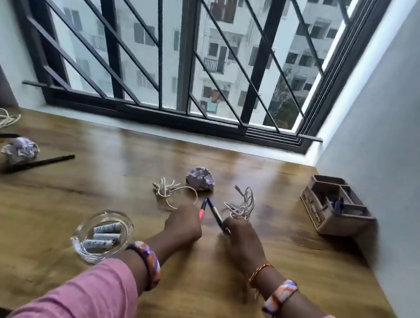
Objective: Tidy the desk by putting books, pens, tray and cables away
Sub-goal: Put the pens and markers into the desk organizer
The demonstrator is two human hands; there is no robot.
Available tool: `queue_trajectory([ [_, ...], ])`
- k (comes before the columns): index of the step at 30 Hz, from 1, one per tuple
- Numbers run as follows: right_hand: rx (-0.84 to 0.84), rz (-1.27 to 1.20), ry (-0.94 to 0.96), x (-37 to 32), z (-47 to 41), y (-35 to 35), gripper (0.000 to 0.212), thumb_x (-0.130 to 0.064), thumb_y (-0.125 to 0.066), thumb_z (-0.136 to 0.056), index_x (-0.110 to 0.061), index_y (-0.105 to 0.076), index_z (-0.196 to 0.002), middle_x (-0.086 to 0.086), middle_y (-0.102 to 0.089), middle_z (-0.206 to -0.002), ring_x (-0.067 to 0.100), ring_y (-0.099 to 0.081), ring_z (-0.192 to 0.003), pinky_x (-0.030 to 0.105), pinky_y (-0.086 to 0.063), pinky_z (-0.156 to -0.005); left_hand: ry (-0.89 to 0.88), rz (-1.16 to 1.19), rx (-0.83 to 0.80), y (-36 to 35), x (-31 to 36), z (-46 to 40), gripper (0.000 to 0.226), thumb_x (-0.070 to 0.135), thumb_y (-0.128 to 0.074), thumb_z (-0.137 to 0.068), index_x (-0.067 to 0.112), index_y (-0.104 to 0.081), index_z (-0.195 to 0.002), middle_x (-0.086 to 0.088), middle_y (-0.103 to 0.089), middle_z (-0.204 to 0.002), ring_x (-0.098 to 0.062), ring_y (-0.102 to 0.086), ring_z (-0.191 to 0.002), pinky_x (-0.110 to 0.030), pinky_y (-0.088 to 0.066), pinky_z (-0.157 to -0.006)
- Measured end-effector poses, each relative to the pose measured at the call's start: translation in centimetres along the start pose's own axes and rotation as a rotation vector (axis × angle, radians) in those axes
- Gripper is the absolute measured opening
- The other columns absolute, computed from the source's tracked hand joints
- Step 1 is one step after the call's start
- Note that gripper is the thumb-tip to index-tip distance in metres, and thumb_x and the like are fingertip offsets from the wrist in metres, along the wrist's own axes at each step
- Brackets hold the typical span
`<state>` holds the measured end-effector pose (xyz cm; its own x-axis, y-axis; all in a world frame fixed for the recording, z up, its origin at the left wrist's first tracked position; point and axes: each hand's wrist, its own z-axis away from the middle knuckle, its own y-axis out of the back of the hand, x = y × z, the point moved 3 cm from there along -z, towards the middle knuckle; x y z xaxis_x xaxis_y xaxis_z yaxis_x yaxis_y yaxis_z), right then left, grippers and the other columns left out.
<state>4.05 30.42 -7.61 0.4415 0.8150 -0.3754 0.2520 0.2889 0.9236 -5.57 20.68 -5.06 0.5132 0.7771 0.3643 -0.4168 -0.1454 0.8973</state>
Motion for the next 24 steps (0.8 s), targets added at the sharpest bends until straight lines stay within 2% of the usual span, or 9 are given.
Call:
queue_trajectory([
  [2,0.058,-0.188,-0.111,0.6,1.6,0.8,0.025,-0.004,-0.054,-0.076,-0.011,-0.066,-0.097,0.01,-0.066,-0.089,0.028,-0.062,-0.088,0.03,-0.043,-0.07,0.018,0.305,-0.184,-0.1,-1.1,0.6,0.004,0.001,-0.058,-0.076,-0.001,-0.06,-0.078,-0.013,-0.064,-0.07,-0.021,-0.064,-0.059,-0.028,-0.049,-0.059],
  [4,0.045,-0.374,-0.242,1.2,3.2,1.9,0.036,0.003,-0.053,-0.073,-0.009,-0.065,-0.104,0.006,-0.065,-0.083,0.02,-0.062,-0.076,0.024,-0.045,-0.069,0.05,0.677,-0.381,0.0,-1.4,1.4,0.003,-0.005,-0.056,-0.074,-0.005,-0.057,-0.071,-0.014,-0.059,-0.057,-0.015,-0.055,-0.039,-0.024,-0.048,-0.051],
  [8,-0.034,-0.989,-0.44,2.3,6.0,5.0,0.034,0.019,-0.048,-0.079,-0.003,-0.048,-0.105,0.009,-0.051,-0.076,0.019,-0.055,-0.066,0.032,-0.049,-0.061,-0.107,0.924,-0.467,1.9,2.5,2.4,0.015,0.002,-0.057,-0.086,-0.004,-0.059,-0.072,-0.011,-0.064,-0.053,-0.015,-0.063,-0.045,-0.021,-0.055,-0.05],
  [10,0.035,-1.083,-0.434,3.6,6.5,8.2,0.033,0.016,-0.048,-0.083,-0.008,-0.047,-0.104,0.011,-0.05,-0.082,0.022,-0.056,-0.074,0.034,-0.052,-0.067,-0.21,0.933,-0.425,2.7,6.6,2.2,0.013,0.003,-0.056,-0.088,-0.005,-0.06,-0.079,-0.015,-0.067,-0.059,-0.017,-0.066,-0.049,-0.022,-0.056,-0.05],
  [12,0.172,-1.029,-0.409,6.1,6.2,11.6,0.028,0.007,-0.052,-0.085,-0.012,-0.05,-0.106,0.013,-0.054,-0.092,0.025,-0.059,-0.085,0.034,-0.055,-0.072,-0.319,0.874,-0.352,3.0,11.3,1.7,0.006,0.0,-0.061,-0.084,-0.006,-0.061,-0.082,-0.018,-0.068,-0.067,-0.019,-0.067,-0.054,-0.023,-0.057,-0.052],
  [15,0.489,-0.685,-0.403,10.2,6.0,17.0,0.019,-0.012,-0.065,-0.076,-0.018,-0.064,-0.094,0.004,-0.067,-0.094,0.021,-0.064,-0.092,0.036,-0.056,-0.078,-0.439,0.826,-0.245,2.7,18.3,0.7,0.012,-0.002,-0.069,-0.076,0.004,-0.06,-0.071,-0.015,-0.065,-0.068,-0.02,-0.062,-0.055,-0.021,-0.054,-0.047],
  [17,0.61,-0.522,-0.4,12.7,6.0,19.9,0.017,-0.01,-0.069,-0.076,-0.013,-0.068,-0.092,0.002,-0.069,-0.092,0.015,-0.063,-0.09,0.025,-0.052,-0.076,-0.489,0.777,-0.17,1.9,22.8,-0.1,0.015,0.003,-0.074,-0.072,0.008,-0.061,-0.068,-0.013,-0.062,-0.066,-0.02,-0.059,-0.055,-0.021,-0.05,-0.043],
  [20,0.684,-0.308,-0.425,15.6,5.6,22.4,0.017,-0.006,-0.07,-0.077,-0.007,-0.069,-0.094,0.005,-0.069,-0.091,0.014,-0.062,-0.087,0.016,-0.041,-0.074,-0.527,0.655,-0.012,0.5,27.7,-1.7,0.017,0.016,-0.079,-0.065,0.008,-0.069,-0.076,-0.013,-0.068,-0.076,-0.022,-0.066,-0.069,-0.024,-0.049,-0.054],
  [24,0.64,-0.132,-0.482,18.9,3.0,22.4,0.018,-0.007,-0.065,-0.076,-0.006,-0.07,-0.094,0.012,-0.071,-0.101,0.026,-0.064,-0.102,0.025,-0.047,-0.08,-0.488,0.362,0.053,-1.0,31.2,-4.1,0.029,0.025,-0.077,-0.061,0.01,-0.068,-0.084,-0.007,-0.069,-0.089,-0.023,-0.066,-0.084,-0.025,-0.047,-0.061],
])
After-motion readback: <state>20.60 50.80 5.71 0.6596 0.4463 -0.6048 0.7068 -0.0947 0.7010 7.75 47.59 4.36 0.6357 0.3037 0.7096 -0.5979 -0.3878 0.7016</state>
